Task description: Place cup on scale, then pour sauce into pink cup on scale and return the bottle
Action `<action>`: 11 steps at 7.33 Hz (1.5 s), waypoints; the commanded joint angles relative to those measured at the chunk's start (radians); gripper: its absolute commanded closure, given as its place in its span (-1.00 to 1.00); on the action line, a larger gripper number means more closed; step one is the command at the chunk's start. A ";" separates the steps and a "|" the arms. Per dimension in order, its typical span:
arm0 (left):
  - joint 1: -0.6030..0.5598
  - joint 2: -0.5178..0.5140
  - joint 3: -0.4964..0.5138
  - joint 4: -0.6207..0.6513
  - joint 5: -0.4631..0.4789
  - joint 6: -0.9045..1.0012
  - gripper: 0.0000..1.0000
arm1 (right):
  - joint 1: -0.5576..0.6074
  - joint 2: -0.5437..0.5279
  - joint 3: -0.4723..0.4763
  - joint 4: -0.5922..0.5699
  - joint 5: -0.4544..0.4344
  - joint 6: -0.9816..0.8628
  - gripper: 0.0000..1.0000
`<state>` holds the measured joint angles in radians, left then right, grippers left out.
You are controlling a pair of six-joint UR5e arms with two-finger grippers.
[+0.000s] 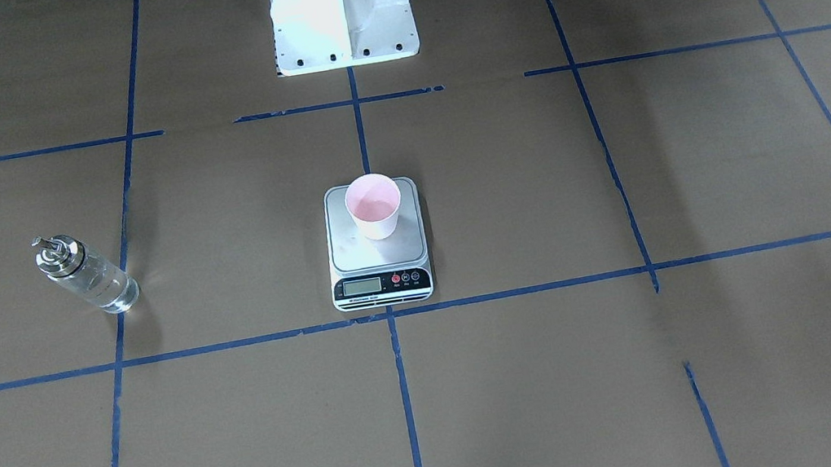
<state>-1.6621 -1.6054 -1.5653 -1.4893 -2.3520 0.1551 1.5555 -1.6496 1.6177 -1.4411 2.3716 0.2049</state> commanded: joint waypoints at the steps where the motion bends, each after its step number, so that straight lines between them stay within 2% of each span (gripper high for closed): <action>1: 0.001 0.001 -0.001 -0.003 -0.001 0.007 -1.00 | 0.000 0.001 -0.016 0.031 0.000 0.002 -1.00; 8: 0.001 0.001 -0.001 -0.008 0.002 0.052 -1.00 | 0.002 0.001 -0.006 0.045 0.001 0.005 -1.00; 11: 0.001 0.001 0.001 -0.008 0.002 0.052 -1.00 | 0.000 -0.001 -0.005 0.070 -0.032 -0.015 -1.00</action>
<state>-1.6613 -1.6044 -1.5660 -1.4971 -2.3500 0.2070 1.5567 -1.6500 1.6121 -1.3788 2.3515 0.1955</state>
